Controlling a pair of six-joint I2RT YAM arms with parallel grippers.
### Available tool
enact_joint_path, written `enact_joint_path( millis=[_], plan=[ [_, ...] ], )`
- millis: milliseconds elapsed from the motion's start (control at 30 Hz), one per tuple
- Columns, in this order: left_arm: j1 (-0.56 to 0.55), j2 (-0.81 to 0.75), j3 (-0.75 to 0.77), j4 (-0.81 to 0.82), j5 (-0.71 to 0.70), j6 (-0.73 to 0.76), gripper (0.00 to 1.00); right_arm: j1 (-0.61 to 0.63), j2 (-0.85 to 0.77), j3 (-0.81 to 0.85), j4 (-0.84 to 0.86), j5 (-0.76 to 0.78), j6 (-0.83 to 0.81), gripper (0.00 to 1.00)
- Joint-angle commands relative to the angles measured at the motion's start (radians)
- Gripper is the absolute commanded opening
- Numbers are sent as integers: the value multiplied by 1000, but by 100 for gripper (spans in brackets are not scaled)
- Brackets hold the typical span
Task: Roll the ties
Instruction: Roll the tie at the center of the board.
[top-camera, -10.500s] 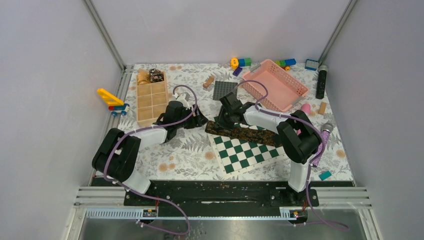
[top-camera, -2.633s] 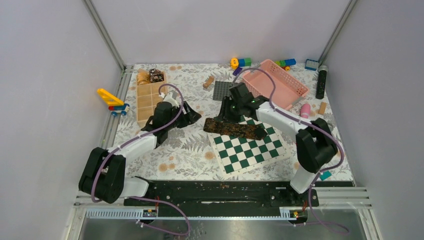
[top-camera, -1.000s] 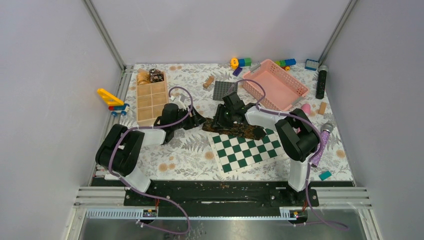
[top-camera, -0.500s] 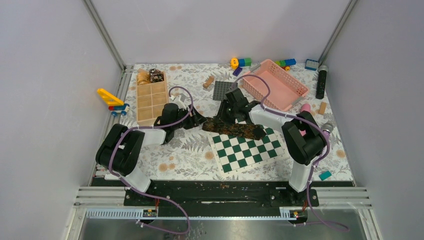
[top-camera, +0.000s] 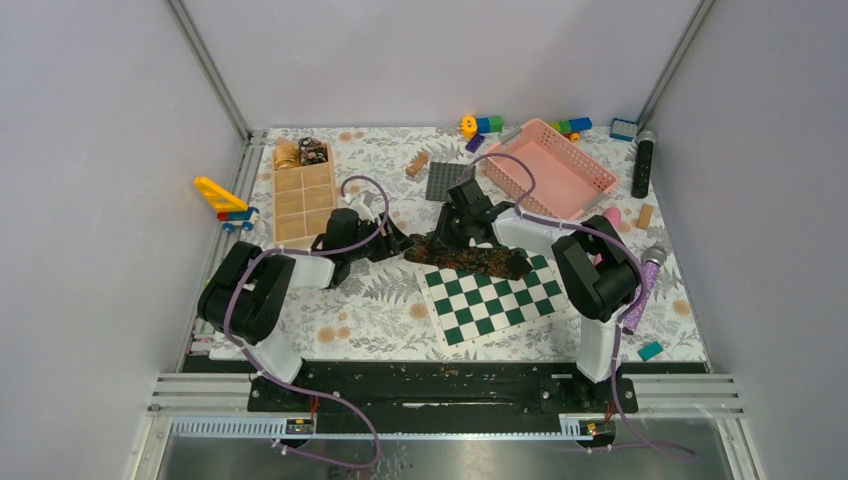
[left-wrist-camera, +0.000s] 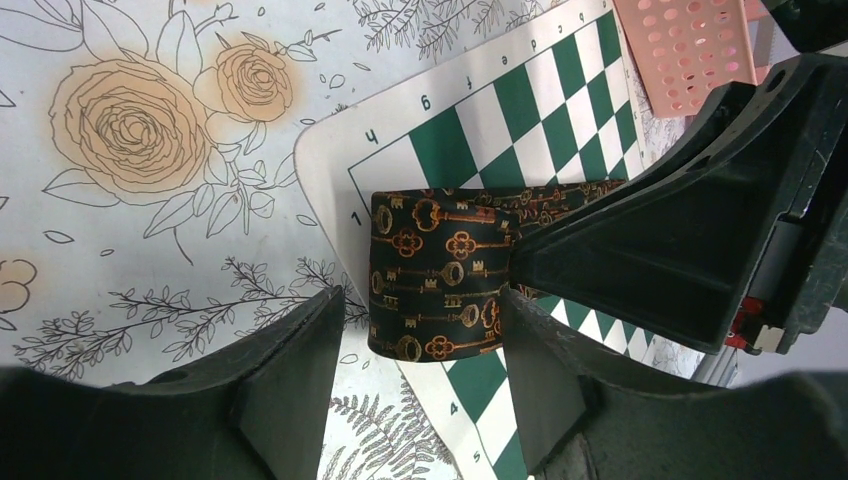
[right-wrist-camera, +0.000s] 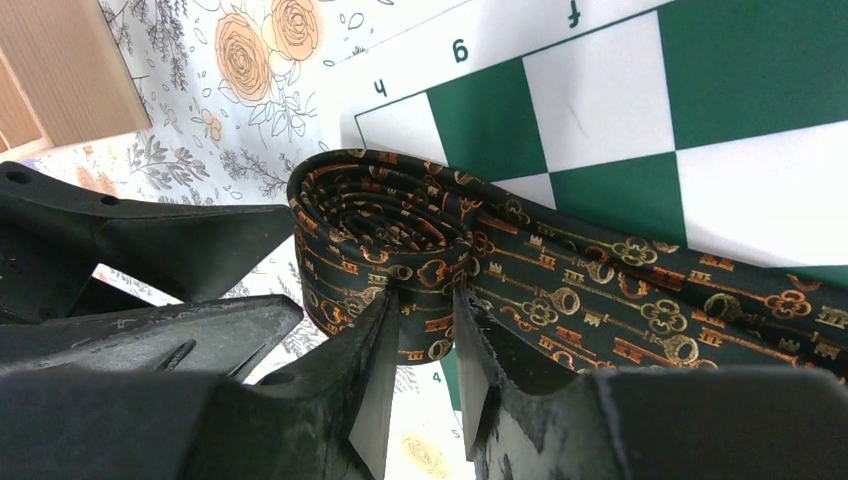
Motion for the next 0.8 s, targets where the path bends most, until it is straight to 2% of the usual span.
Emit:
enact_joint_path(
  millis=[0,333,767],
  plan=[
    [1,21,6,96,40,-12,59,-9,33,39,-1,24,-3,34],
    [-18,56,8,146,80,-16,62,-23,42,34,-10,17,5,33],
    [-33,93,39,130,76,-28,64,-28,29,12,4,-3,1,33]
  ],
)
